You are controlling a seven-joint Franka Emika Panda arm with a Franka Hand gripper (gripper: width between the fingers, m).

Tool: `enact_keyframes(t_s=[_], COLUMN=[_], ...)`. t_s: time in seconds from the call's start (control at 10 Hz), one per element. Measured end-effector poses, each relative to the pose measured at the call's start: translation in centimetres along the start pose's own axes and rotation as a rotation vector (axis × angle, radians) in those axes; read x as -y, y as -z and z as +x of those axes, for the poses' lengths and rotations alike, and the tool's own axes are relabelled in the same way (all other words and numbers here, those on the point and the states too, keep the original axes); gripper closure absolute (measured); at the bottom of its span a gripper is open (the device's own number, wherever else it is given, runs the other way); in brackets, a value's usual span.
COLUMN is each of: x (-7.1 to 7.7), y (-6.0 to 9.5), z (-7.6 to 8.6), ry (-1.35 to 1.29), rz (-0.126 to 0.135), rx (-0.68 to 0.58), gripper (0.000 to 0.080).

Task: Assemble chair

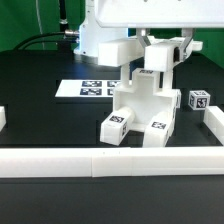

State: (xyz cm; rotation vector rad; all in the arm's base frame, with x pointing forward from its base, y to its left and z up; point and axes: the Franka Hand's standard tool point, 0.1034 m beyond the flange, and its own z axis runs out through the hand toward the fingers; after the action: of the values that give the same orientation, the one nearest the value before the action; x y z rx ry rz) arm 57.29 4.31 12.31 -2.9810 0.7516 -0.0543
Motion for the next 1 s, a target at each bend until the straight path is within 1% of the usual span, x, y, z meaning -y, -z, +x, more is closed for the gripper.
enact_keyframes(t_s=[0.4, 0.5, 0.6, 1.0], x=[0.14, 0.24, 0.31, 0.16], y=[0.04, 0.12, 0.16, 0.12], z=[0.16, 0.04, -0.5, -0.63], ry=[0.0, 0.003, 0.01, 0.035], rz=[0.008, 0.015, 0.018, 0.019], rx=[-0.019, -0.037, -0.041, -0.048], gripper=[0.0515, 0.0515, 0.0515, 0.0515])
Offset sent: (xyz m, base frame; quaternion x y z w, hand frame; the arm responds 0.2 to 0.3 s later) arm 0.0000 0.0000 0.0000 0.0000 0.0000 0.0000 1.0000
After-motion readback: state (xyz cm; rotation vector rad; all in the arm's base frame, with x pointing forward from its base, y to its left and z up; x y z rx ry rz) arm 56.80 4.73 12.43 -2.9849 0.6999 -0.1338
